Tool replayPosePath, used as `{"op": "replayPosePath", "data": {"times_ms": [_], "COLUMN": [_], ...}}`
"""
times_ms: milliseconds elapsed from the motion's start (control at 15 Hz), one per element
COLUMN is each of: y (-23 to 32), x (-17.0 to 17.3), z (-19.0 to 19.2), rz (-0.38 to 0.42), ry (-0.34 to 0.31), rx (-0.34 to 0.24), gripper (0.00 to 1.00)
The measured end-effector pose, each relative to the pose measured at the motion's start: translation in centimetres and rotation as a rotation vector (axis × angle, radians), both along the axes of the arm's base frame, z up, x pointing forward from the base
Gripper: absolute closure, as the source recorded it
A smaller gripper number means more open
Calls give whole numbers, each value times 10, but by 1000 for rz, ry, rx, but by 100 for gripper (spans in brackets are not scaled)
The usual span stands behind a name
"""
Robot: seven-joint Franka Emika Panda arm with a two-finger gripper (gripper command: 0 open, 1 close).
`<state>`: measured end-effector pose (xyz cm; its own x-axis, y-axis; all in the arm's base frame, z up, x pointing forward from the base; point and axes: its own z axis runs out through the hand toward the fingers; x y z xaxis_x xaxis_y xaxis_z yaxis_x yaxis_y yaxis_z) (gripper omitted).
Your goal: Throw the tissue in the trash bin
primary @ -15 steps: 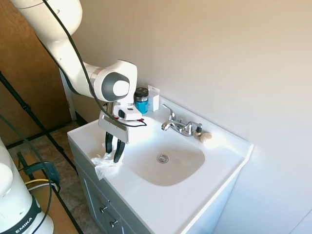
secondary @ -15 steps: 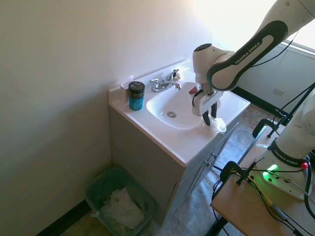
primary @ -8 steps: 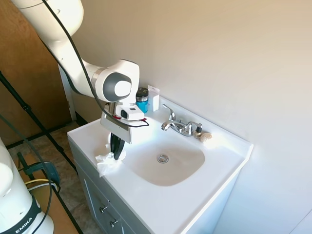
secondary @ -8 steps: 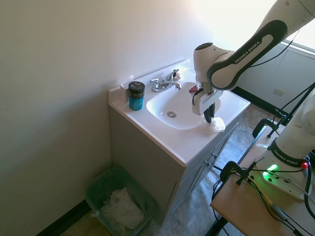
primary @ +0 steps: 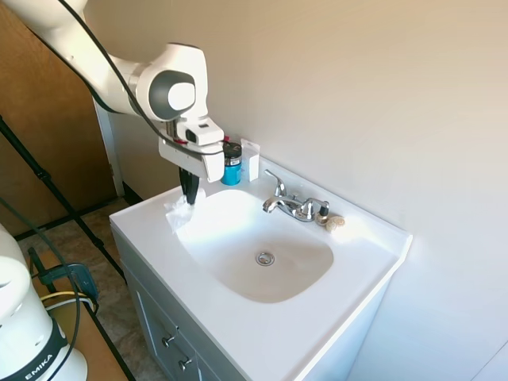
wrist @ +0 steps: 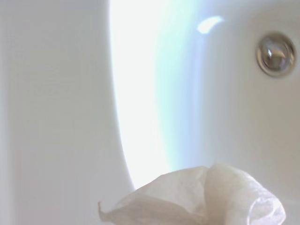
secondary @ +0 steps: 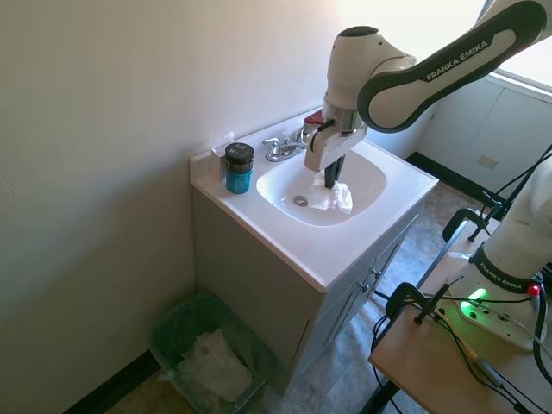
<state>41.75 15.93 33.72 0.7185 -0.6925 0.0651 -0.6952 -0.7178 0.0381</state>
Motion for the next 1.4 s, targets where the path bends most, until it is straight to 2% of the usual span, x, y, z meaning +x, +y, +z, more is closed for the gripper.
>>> {"op": "replayPosePath", "data": {"times_ms": [200, 333, 533, 800, 867, 1067, 1400], "y": [85, 135, 204, 254, 256, 251, 249], "x": [13, 31, 56, 71, 73, 83, 81], "z": [26, 27, 10, -24, -31, -51, -65], "rz": [44, 69, 112, 119, 111, 74, 80], "ry": [-121, -168, -175, -115, -101, -56, -6], "rx": [-20, -23, 21, 81, 86, 98, 104], "gripper": [100, 100, 100, 100, 0, 0, 0]}}
